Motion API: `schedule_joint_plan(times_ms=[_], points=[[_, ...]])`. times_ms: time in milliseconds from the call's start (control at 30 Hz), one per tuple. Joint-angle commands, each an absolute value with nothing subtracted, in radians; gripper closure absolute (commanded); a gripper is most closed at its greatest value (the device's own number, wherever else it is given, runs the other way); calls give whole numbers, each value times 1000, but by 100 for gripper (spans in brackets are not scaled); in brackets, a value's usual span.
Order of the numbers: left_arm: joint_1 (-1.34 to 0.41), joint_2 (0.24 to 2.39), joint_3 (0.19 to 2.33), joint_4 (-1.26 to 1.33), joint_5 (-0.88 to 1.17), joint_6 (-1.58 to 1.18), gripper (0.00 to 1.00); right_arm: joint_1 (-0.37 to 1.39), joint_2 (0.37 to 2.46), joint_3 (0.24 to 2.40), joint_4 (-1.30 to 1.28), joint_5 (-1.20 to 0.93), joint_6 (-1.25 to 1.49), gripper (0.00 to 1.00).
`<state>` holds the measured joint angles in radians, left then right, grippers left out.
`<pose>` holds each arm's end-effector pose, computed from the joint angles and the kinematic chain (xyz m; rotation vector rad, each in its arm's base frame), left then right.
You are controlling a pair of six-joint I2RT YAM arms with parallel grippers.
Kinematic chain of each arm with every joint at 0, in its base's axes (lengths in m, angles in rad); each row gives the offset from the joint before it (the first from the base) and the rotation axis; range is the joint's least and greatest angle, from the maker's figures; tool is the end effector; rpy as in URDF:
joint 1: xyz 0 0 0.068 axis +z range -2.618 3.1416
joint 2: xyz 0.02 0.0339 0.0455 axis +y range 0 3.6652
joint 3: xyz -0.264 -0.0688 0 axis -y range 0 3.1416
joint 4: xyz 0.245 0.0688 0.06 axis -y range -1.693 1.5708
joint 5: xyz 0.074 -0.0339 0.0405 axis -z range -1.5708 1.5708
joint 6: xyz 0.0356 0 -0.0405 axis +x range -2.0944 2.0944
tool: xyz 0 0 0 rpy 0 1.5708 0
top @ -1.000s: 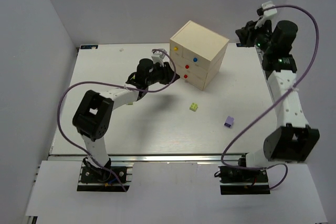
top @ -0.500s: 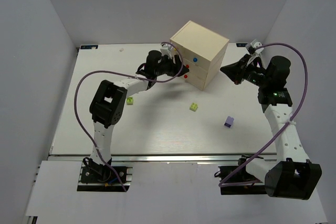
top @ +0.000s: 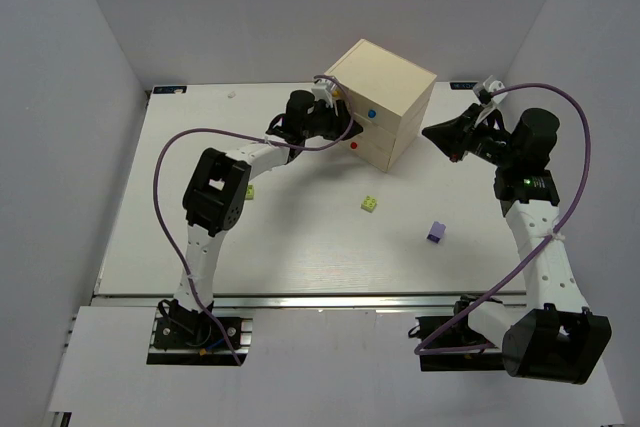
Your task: Sort the legos into containers by color
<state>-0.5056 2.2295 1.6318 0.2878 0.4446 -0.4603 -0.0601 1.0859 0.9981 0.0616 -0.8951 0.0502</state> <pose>0.4466 -0.2647 0.2016 0.3693 1.9611 -1.0614 0.2437 0.0132 0.3828 -0.6088 1.5144 0.7026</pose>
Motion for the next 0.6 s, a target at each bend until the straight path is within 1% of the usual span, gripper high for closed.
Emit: schedule_joint_plan(times_ms=[0,100,233,333,367,433,467,567], points=[[-500,2226,1686,264,434,-453,41,-72,1066,985,113,-920,63,94],[-509,2232,1700,259,431,-456,44,-77,1068,979,124,-923,69,95],[-509,2233,1710,244,428,-457,53,-83,1068,976,127,-923,74,95],[-509,2223,1700,247,422,-457,58,-86,1065,970,133,-927,77,96],[-509,2221,1697,244,420,-456,62,-87,1066,968,135,-928,78,97],[-509,2209,1689,248,413,-456,66,-92,1065,965,140,-933,81,97],[-509,2206,1686,250,410,-454,71,-89,1066,963,143,-936,84,98],[-518,2180,1663,261,397,-451,76,-94,1065,960,147,-936,89,98]])
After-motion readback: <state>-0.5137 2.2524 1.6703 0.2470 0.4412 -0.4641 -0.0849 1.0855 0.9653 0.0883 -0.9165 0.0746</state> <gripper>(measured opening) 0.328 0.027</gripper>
